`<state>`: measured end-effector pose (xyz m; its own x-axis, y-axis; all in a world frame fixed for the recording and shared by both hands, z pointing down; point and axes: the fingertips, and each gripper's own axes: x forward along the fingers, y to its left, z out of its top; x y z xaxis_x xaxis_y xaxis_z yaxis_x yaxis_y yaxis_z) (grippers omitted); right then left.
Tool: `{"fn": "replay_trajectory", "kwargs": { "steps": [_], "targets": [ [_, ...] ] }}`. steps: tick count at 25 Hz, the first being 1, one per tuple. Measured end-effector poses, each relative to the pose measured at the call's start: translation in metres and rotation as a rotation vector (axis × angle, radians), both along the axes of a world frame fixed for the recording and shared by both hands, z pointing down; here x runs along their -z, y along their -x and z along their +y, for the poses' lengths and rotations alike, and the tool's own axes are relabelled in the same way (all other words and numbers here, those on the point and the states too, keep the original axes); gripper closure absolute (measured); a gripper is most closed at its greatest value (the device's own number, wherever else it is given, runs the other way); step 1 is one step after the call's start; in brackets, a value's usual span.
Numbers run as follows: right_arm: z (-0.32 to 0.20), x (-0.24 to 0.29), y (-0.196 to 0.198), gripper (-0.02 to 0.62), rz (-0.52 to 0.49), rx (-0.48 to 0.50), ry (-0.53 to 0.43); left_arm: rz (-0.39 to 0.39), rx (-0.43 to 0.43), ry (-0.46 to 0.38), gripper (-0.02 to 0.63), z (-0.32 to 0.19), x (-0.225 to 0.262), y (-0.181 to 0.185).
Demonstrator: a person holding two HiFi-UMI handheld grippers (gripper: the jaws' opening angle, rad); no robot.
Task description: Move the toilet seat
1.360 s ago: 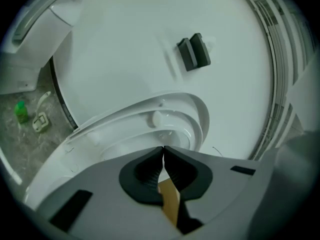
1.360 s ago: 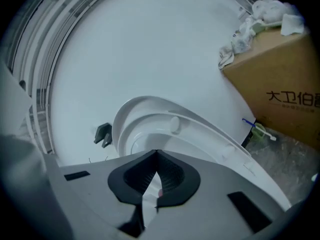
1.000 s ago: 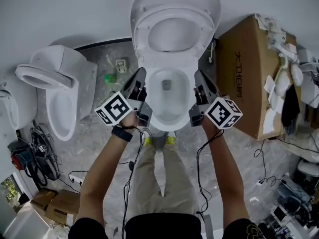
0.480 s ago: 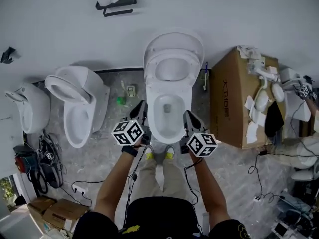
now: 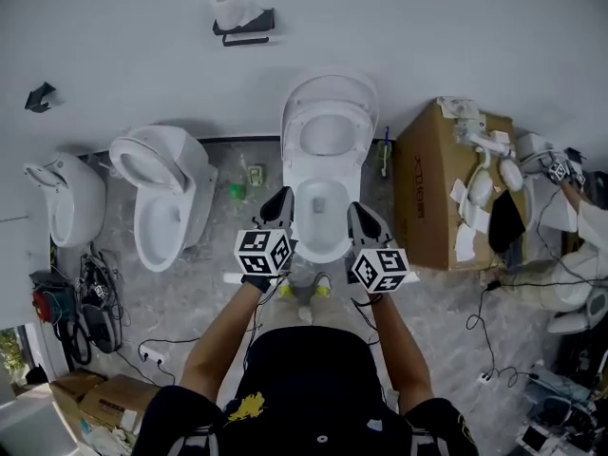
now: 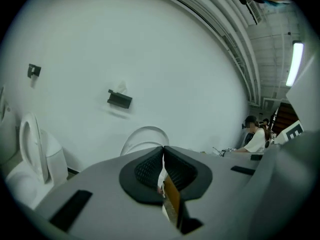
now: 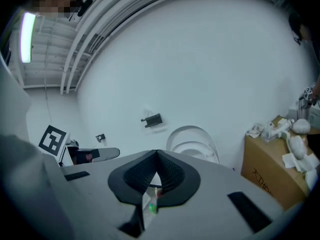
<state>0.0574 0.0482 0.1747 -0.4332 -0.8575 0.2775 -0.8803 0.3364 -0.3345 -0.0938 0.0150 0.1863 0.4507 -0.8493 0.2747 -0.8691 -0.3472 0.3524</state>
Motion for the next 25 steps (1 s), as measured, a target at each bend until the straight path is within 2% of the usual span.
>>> {"fn": "replay_trajectory", "kwargs": {
  "steps": [5,8,16,25],
  "targets": [
    [0.007,0.031,0.004,0.569,0.053,0.003,-0.049,-0.144,0.019,-0.145,0.58,0.014,0.037,0.004],
    [0.008,0.046,0.014,0.569,0.055,0.004,-0.082,-0.197,0.02,-0.217,0.58,0.022,0.054,0.002],
    [0.007,0.069,0.026,0.568,0.084,0.002,-0.137,-0.224,0.009,-0.272,0.58,0.028,0.072,0.0],
    [0.006,0.073,0.03,0.569,0.097,-0.006,-0.145,-0.216,-0.009,-0.28,0.58,0.029,0.074,-0.003]
  ]
}}
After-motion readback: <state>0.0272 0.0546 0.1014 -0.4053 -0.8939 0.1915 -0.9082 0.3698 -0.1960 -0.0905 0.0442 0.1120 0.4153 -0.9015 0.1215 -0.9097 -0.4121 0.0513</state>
